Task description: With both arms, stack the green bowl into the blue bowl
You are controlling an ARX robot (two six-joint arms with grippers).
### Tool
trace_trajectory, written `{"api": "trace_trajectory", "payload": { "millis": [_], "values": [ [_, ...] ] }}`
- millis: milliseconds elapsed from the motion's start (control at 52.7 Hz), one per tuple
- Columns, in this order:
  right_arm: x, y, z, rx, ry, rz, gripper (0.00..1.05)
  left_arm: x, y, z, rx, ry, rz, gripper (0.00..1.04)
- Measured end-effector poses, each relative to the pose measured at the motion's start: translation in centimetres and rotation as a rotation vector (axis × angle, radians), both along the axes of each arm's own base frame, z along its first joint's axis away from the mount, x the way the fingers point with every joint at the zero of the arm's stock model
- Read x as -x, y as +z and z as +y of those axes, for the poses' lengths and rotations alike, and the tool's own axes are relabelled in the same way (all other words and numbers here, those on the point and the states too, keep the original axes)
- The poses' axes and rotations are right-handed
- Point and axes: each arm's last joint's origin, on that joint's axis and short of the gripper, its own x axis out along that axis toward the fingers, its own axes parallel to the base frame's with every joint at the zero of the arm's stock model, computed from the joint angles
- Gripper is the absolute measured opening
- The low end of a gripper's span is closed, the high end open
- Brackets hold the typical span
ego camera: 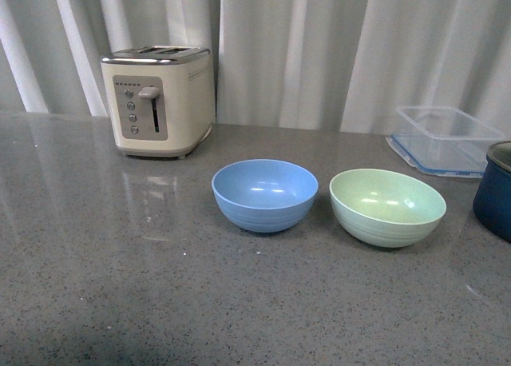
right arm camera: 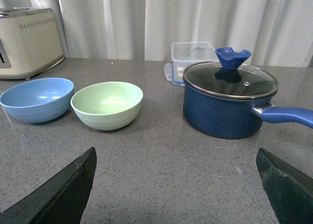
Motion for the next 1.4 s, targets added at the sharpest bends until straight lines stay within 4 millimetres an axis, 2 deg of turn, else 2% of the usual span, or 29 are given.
{"api": "trace_trajectory", "payload": {
  "millis": [95,303,588,1403],
  "values": [
    [0.0,0.0,0.0,0.000,0.000,0.000,0.95,1.0,-0.7,0.6,0.000,0.028,0.003,0.04],
    [0.0,0.0,0.0,0.000,0.000,0.000,0.95,2.7,-1.6,0.7,0.000,0.026,0.005,0.04],
    [0.0,0.0,0.0,0.000,0.000,0.000,0.95,4.0,-2.5,0.7,0.000,0.026,-0.006,0.04],
    [0.0,0.0,0.0,0.000,0.000,0.000,0.95,6.1,-2.1,0.7,0.000,0.024,-0.030,0.04]
  ]
}}
